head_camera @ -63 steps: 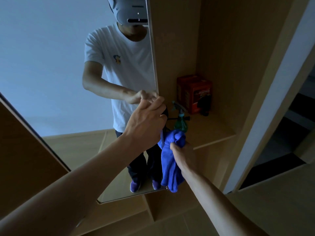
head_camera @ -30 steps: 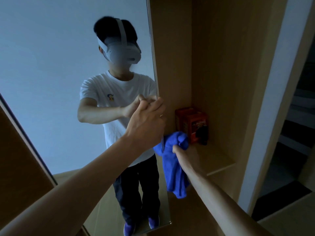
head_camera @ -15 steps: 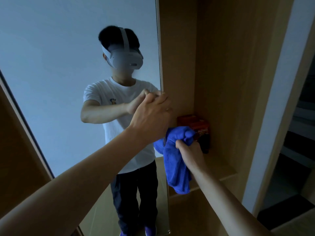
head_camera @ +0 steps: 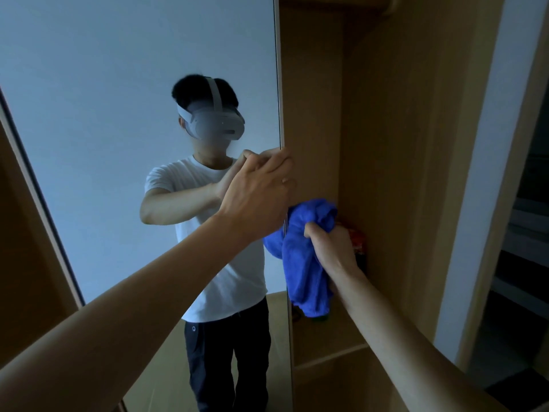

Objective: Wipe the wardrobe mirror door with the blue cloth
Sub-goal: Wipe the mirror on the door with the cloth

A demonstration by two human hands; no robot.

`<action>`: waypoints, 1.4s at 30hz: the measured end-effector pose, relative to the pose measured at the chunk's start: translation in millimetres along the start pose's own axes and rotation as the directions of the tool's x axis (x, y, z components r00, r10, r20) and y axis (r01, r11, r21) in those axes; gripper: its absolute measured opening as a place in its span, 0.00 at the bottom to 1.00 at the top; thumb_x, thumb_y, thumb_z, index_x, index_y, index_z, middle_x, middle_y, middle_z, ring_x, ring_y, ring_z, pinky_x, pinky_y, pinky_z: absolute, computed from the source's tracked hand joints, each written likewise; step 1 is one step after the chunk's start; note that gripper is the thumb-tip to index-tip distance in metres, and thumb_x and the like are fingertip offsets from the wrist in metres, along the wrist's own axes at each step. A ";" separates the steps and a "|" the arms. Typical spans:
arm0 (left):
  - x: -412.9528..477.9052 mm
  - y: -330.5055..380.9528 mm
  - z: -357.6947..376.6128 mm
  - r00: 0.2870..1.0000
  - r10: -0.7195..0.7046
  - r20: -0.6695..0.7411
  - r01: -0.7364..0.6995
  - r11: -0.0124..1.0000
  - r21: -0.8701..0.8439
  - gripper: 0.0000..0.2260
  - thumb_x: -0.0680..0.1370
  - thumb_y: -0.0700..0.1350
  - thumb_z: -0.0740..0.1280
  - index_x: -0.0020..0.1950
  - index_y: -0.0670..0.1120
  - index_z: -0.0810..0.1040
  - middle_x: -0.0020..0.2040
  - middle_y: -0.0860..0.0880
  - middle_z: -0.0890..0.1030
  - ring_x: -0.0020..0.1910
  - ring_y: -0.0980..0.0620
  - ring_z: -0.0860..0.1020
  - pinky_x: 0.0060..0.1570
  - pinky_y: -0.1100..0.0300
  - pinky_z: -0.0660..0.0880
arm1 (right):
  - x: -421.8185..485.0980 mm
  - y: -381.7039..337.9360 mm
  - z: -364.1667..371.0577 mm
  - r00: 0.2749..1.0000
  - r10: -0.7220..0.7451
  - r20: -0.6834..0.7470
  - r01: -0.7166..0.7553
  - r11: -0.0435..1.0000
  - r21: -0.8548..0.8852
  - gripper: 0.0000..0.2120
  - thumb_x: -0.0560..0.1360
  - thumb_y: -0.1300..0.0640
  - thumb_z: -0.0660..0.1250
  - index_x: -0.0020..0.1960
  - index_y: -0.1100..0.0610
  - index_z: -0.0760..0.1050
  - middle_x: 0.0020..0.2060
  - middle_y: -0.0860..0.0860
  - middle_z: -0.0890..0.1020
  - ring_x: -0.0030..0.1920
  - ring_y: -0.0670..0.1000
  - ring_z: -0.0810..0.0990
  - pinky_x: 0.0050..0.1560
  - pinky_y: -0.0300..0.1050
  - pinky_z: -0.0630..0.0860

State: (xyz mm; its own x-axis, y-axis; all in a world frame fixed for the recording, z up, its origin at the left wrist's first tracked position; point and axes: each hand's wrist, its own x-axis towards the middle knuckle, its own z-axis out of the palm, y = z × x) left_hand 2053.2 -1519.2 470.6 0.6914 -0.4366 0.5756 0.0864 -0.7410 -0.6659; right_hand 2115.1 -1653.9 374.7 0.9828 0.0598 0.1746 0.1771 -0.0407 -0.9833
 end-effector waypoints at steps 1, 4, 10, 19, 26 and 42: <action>1.9 -1.7 0.2 1.000 -0.005 -0.003 0.005 1.000 0.001 0.20 0.76 0.48 0.51 0.58 0.50 0.79 0.72 0.50 0.71 0.79 0.50 0.60 0.62 0.53 0.56 | 1.9 -11.7 -0.1 1.000 -0.024 0.004 0.024 1.000 0.014 0.08 0.71 0.54 0.67 0.34 0.55 0.74 0.26 0.48 0.76 0.33 0.53 0.78 0.35 0.47 0.72; 7.6 -7.8 0.7 0.999 -0.031 -0.017 0.031 0.999 -0.006 0.21 0.79 0.46 0.49 0.65 0.47 0.76 0.74 0.50 0.69 0.81 0.51 0.56 0.63 0.53 0.59 | 6.4 -38.6 1.6 0.996 -0.092 0.016 0.090 0.992 0.092 0.09 0.72 0.56 0.67 0.34 0.54 0.71 0.25 0.47 0.75 0.31 0.51 0.77 0.34 0.47 0.71; 11.4 -17.7 1.1 1.000 0.007 -0.003 -0.007 0.999 0.032 0.26 0.77 0.46 0.43 0.65 0.48 0.76 0.73 0.51 0.70 0.81 0.51 0.56 0.62 0.53 0.57 | 9.1 -35.7 4.0 0.986 -0.166 -0.016 0.166 0.984 0.066 0.12 0.75 0.57 0.66 0.33 0.55 0.70 0.22 0.45 0.73 0.27 0.48 0.75 0.30 0.43 0.69; 10.5 -25.2 0.8 1.000 0.025 0.019 -0.026 0.999 0.042 0.21 0.76 0.47 0.51 0.61 0.49 0.79 0.71 0.52 0.74 0.80 0.52 0.61 0.59 0.53 0.59 | 2.0 31.6 0.6 0.999 0.028 0.037 -0.023 0.993 -0.119 0.08 0.74 0.55 0.68 0.37 0.56 0.76 0.32 0.51 0.80 0.35 0.51 0.80 0.34 0.42 0.71; 11.9 -28.0 2.1 0.999 0.049 -0.009 -0.049 0.998 0.028 0.19 0.76 0.45 0.52 0.59 0.49 0.78 0.66 0.52 0.75 0.77 0.51 0.64 0.57 0.53 0.60 | 7.3 11.5 -0.2 0.998 0.041 0.048 -0.038 0.998 -0.058 0.11 0.70 0.55 0.68 0.31 0.53 0.71 0.21 0.44 0.72 0.29 0.50 0.74 0.33 0.45 0.69; 54.2 -75.6 -30.8 0.993 0.025 -0.113 -0.010 0.991 0.132 0.19 0.77 0.43 0.58 0.66 0.50 0.78 0.74 0.50 0.73 0.80 0.51 0.61 0.59 0.53 0.64 | 28.6 -123.1 -2.9 0.972 -0.234 0.024 0.227 0.959 0.172 0.09 0.72 0.58 0.65 0.35 0.54 0.69 0.28 0.50 0.72 0.34 0.53 0.75 0.36 0.47 0.71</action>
State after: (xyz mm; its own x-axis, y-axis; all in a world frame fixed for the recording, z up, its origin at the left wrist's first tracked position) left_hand 2062.0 -1502.6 566.8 0.6077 -0.5102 0.6086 0.1729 -0.6630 -0.7284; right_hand 2121.6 -1650.0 501.0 0.9124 0.0916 0.3989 0.3839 0.1459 -0.9118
